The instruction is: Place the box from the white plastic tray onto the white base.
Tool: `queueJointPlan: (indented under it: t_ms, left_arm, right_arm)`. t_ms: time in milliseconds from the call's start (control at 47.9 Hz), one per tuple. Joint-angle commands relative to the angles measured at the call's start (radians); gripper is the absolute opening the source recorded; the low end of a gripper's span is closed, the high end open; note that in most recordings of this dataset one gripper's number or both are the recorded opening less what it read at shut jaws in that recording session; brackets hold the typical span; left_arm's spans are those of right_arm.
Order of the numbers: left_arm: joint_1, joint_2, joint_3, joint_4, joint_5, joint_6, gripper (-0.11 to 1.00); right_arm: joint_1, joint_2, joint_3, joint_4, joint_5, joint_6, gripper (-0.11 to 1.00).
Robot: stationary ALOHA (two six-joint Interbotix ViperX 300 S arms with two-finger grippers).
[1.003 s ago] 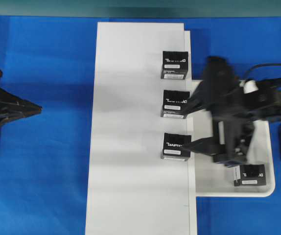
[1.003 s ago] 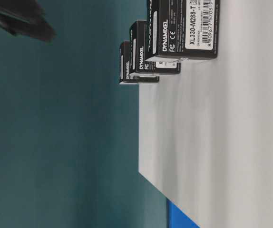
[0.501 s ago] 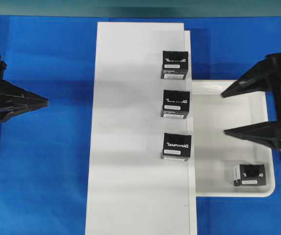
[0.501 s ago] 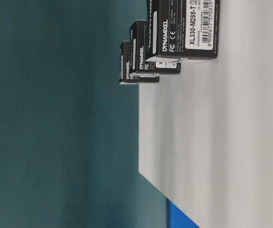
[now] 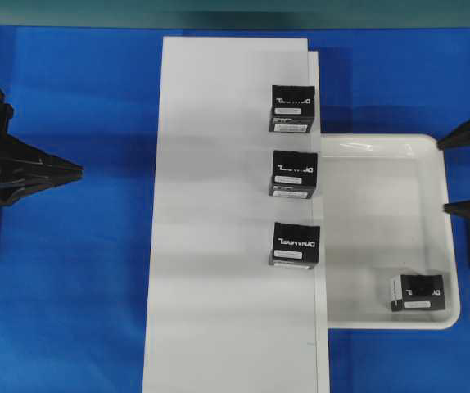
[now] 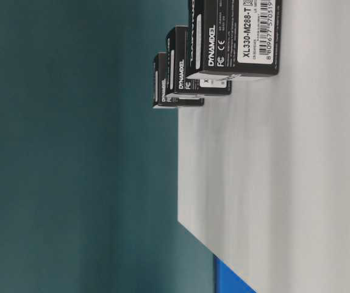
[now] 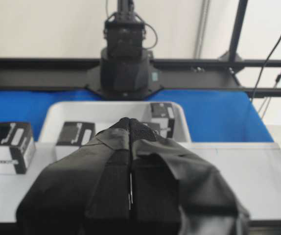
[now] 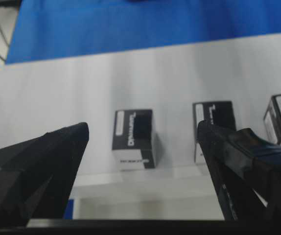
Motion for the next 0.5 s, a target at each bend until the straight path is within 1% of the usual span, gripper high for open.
queueJointPlan:
  t_ms: [0,480]
  left_arm:
    - [-0.005,0.006,-0.023,0.003,-0.005,-0.003,-0.07]
    - [-0.025,-0.018,-0.008,0.002,-0.003,-0.006,-0.07]
  right_arm:
    - [-0.002,-0.023,0.009,-0.002,0.0,-0.002,1.0]
    - [-0.002,-0.092,0.067,0.003,-0.003,0.0,1.0]
